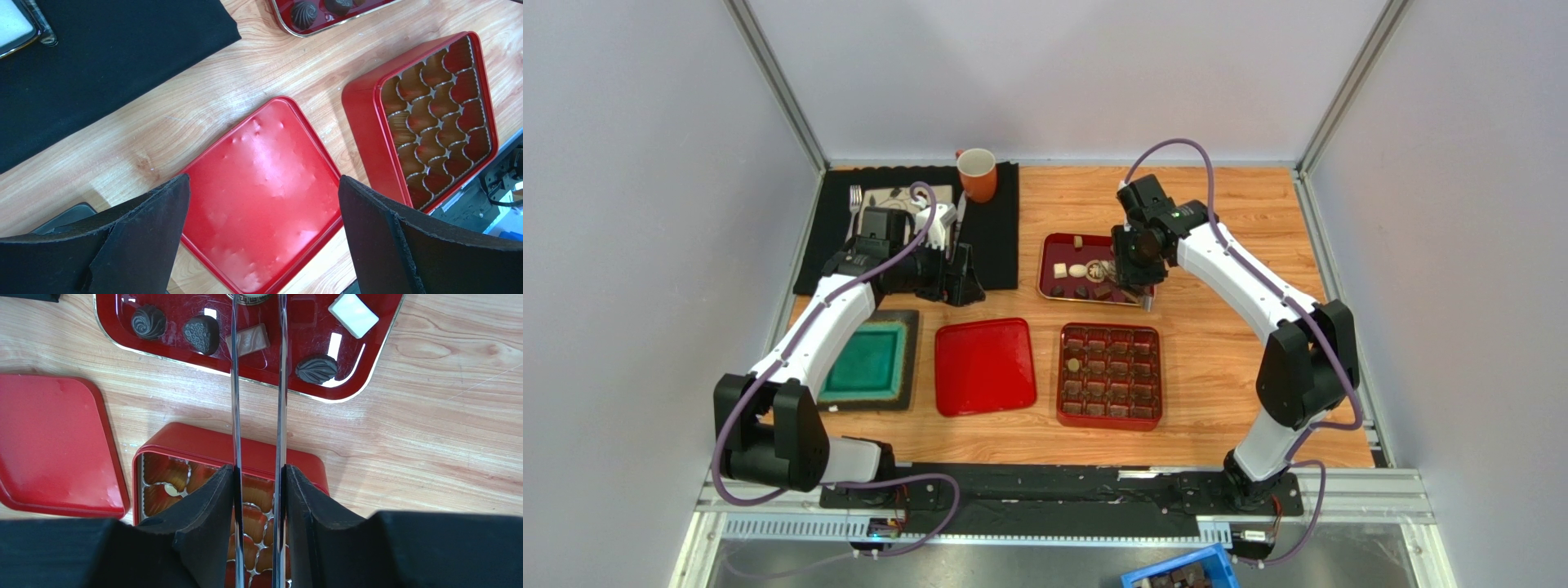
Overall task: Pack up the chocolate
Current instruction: Pick up the fake chocolate from the plate.
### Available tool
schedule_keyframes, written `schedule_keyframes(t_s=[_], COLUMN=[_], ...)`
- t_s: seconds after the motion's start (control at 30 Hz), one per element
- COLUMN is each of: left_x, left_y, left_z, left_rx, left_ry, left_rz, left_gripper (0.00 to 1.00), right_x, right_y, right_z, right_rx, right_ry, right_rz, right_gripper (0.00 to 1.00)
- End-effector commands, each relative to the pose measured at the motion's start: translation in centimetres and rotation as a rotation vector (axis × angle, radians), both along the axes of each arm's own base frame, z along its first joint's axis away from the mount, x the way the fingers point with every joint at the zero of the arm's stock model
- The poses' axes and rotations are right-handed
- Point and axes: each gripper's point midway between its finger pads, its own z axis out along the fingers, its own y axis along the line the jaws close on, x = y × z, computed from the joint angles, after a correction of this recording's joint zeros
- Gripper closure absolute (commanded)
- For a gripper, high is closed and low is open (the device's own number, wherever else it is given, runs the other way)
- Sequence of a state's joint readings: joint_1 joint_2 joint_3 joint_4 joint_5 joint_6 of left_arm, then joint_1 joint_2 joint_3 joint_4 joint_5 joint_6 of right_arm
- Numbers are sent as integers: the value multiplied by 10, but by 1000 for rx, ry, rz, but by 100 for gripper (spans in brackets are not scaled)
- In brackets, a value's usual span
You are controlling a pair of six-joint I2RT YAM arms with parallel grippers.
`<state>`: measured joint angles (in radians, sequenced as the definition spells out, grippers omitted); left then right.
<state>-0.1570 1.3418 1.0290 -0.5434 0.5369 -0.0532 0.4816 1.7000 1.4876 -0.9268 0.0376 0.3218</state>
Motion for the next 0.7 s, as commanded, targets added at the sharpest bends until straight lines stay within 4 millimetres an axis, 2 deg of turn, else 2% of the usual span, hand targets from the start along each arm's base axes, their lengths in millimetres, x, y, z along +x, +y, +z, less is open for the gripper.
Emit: schedule_keyframes(t_s=[0.0, 0.17, 0.3, 0.33, 0.43, 0.67], left_x=[3, 3, 3, 3, 3, 3], left_y=[2, 2, 2, 2, 2, 2], left_z=[19, 19, 19, 19, 19, 19], left_rx=[-2, -7, -8, -7, -8, -6], left_ry=[-68, -67, -65, -67, -66, -66], left_rz=[-5, -4, -5, -4, -5, -5], left_gripper=[1, 1, 1, 1, 1, 1], right_x=[5, 5, 7, 8, 12, 23], right_y=[-3, -3, -1, -2, -2, 5], right_z=[19, 29, 41, 41, 35, 27], right_rx=[-17, -16, 6, 0, -23, -20], right_ry=[-68, -90, -131, -132, -119, -114], right_rz=[3, 6, -2, -4, 1, -1], right_gripper=[66, 69, 66, 60, 54, 52])
